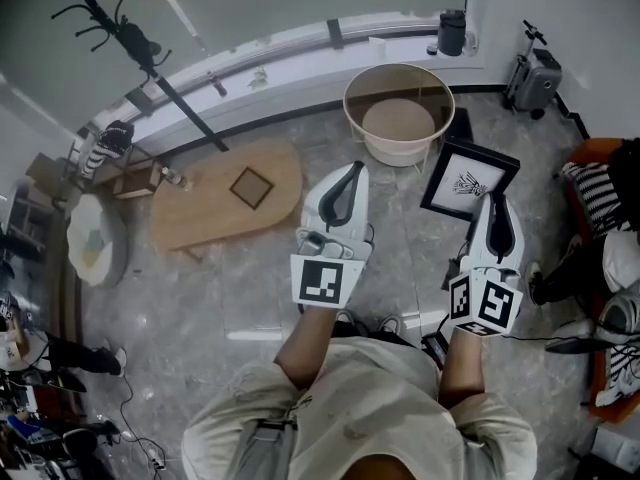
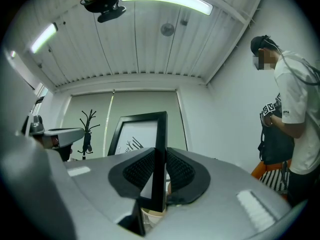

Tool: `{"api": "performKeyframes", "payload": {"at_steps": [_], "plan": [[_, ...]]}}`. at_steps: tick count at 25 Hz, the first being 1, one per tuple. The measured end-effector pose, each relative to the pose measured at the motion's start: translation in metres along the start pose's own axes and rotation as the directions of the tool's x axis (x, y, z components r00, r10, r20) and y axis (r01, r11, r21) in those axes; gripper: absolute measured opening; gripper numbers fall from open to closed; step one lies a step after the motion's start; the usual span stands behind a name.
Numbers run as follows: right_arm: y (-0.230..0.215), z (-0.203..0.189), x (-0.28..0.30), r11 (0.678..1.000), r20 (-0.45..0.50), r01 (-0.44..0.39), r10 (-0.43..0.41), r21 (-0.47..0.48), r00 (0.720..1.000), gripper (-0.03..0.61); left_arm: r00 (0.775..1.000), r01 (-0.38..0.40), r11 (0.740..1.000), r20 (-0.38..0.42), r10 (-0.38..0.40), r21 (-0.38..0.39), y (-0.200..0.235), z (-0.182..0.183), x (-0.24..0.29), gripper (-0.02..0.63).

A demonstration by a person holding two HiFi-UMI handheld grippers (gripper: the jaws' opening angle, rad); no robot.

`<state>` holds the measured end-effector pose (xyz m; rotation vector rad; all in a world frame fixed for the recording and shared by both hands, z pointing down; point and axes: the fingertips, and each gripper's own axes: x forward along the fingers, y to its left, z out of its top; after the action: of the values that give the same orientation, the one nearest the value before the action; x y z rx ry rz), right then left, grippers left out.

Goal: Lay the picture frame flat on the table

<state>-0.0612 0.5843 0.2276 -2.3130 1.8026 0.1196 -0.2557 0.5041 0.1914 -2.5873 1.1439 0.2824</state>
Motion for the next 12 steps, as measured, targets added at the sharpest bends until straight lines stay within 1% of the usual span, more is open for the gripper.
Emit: {"api": "performKeyframes", "payload": {"at_steps": [6, 12], "plan": [[-0.021, 0.0, -0.012, 1.0, -0.004, 0.009, -0.009, 0.022, 1.0, 0.072, 1.0, 0.026, 1.0, -0.014, -0.025, 0.01, -0.029, 0.002, 0.004, 0.003], [-0.038, 0.0, -0.013, 0.999, -0.009, 0.027, -0.027, 0.021, 1.0, 0.072, 0.999, 0.044, 0.999, -0.001, -0.044, 0.005, -0.043, 0.005, 0.013, 0.003]]}}
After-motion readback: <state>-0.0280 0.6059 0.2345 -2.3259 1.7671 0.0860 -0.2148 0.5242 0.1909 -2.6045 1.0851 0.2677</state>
